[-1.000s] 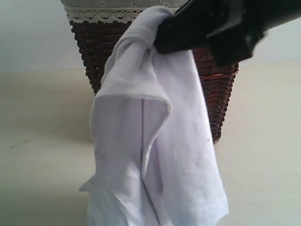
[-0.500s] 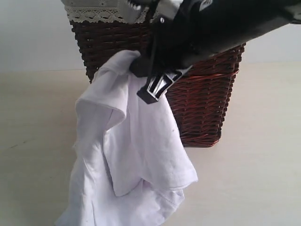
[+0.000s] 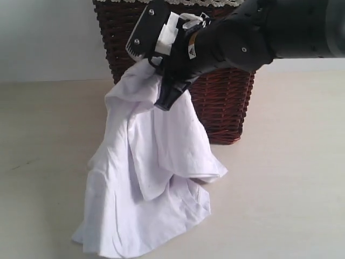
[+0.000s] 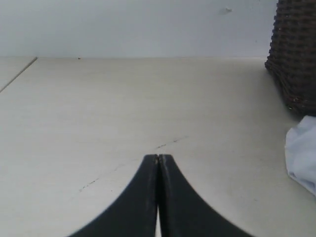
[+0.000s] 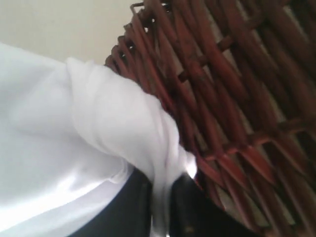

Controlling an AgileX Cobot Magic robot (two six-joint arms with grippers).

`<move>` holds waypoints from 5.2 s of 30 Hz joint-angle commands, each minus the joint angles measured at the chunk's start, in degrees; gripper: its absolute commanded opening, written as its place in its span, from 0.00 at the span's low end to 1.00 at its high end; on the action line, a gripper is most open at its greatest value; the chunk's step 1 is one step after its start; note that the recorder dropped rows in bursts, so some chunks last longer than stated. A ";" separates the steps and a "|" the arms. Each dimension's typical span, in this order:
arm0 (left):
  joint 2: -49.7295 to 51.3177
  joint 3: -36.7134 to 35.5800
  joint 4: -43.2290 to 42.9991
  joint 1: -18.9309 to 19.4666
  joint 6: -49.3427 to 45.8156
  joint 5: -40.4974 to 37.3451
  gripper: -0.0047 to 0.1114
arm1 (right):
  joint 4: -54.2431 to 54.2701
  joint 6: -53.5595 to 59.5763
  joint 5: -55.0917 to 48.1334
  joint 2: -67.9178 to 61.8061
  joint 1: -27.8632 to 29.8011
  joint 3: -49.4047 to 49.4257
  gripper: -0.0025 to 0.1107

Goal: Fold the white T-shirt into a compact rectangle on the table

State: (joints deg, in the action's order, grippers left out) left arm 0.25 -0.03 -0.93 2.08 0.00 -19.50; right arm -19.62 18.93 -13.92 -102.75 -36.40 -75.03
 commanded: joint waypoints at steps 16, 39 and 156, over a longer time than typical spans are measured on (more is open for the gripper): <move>-0.25 0.03 -0.06 -0.34 -0.33 0.79 0.04 | -3.66 -5.08 -20.41 0.48 2.95 -6.41 0.02; -0.25 0.03 -0.06 -0.34 -0.33 0.79 0.04 | 0.69 -12.80 -11.08 -1.98 9.76 -11.31 0.02; 46.40 14.18 -3.14 -31.94 16.08 44.62 0.04 | 48.53 28.03 -15.63 1.07 0.13 22.74 0.44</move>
State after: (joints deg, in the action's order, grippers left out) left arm 42.51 13.69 -2.60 -29.04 16.33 20.48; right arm 28.79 47.19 -33.27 -100.30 -35.21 -52.51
